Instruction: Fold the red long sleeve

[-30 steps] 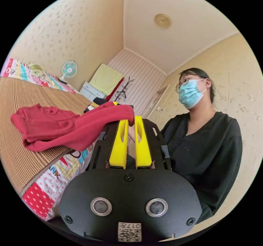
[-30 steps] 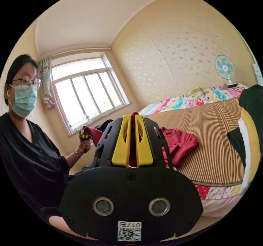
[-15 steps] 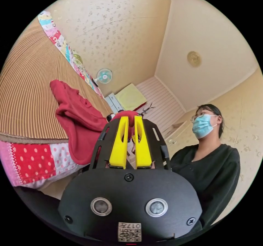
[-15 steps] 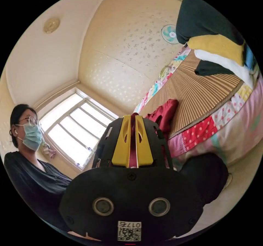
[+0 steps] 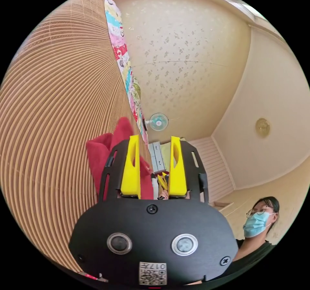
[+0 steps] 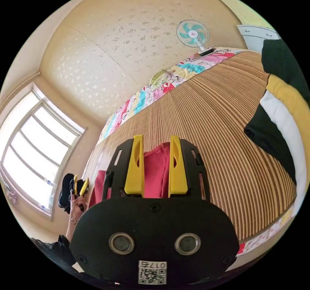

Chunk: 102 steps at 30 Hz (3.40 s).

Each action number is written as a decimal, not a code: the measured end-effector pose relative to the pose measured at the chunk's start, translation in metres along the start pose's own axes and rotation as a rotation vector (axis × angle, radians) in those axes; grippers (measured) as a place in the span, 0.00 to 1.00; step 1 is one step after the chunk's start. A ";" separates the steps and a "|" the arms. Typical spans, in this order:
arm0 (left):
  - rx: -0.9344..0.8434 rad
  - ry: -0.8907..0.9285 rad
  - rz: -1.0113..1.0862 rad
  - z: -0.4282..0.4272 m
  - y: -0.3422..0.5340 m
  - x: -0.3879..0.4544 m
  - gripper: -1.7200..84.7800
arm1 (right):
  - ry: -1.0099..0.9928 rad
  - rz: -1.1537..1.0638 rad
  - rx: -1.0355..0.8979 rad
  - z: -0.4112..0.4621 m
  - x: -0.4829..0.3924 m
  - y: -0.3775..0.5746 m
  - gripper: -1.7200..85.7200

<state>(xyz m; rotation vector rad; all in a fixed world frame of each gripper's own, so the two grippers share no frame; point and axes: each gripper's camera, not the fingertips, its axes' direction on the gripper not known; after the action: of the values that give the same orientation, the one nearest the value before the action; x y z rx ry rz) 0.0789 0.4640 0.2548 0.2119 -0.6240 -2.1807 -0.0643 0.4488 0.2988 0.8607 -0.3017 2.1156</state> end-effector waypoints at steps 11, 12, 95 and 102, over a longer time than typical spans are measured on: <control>-0.273 -0.545 0.325 0.002 0.135 0.054 0.19 | 0.477 -0.483 -0.307 0.080 -0.092 0.154 0.10; -0.327 -0.620 0.313 0.008 0.137 0.051 0.15 | 0.470 -0.492 -0.304 0.084 -0.089 0.158 0.09; 0.106 -0.723 0.415 -0.097 0.323 0.067 0.18 | -0.080 -0.271 -0.539 0.205 -0.224 0.205 0.22; 0.232 -0.851 0.386 -0.142 0.320 0.072 0.15 | -0.209 -0.349 -0.685 0.264 -0.330 0.250 0.23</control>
<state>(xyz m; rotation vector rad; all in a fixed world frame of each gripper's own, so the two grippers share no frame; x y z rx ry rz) 0.3032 0.1884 0.2978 -0.7027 -1.2632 -1.7527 0.0136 -0.0360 0.2917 0.6548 -0.8586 1.4479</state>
